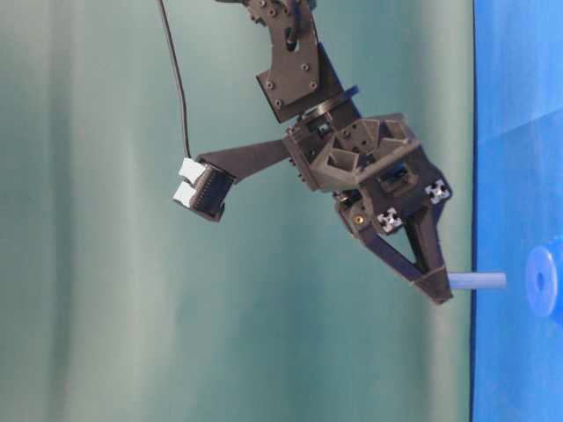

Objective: Insert the shaft placed at a random location into the center hole of the small gear at another random location.
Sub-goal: 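Carry the shaft left and align it above the blue gear's hole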

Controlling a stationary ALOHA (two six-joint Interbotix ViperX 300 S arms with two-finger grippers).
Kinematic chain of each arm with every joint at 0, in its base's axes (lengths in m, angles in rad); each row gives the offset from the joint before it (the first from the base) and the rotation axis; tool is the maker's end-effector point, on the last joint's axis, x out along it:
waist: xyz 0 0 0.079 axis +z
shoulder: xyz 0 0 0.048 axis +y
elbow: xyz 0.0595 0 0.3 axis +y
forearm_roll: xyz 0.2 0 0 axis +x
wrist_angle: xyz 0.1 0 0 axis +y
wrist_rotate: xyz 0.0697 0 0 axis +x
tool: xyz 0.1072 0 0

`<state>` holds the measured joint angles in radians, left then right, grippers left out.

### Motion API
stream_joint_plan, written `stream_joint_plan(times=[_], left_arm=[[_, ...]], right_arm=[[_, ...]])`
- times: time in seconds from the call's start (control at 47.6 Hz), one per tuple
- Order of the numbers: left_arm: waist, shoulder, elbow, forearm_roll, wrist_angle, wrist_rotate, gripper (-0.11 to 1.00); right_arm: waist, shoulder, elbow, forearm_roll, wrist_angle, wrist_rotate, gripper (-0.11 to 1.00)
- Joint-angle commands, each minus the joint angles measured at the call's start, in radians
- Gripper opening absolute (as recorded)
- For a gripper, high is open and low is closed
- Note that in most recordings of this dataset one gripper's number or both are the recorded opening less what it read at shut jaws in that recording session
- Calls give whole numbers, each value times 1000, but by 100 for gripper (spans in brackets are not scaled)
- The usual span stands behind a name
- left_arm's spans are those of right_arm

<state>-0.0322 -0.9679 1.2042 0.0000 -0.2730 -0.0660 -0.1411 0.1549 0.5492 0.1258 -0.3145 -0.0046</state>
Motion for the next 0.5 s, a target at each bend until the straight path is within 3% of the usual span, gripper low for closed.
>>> stream_joint_plan(times=[0.0,0.483], left_arm=[[3,3,-9,0,-5,0,0],[3,3,-11,-2,-5,0,0]], right_arm=[[-3,-11,-17,-2,-12,-2,3],[5,57,-25,9,-57,0,3]])
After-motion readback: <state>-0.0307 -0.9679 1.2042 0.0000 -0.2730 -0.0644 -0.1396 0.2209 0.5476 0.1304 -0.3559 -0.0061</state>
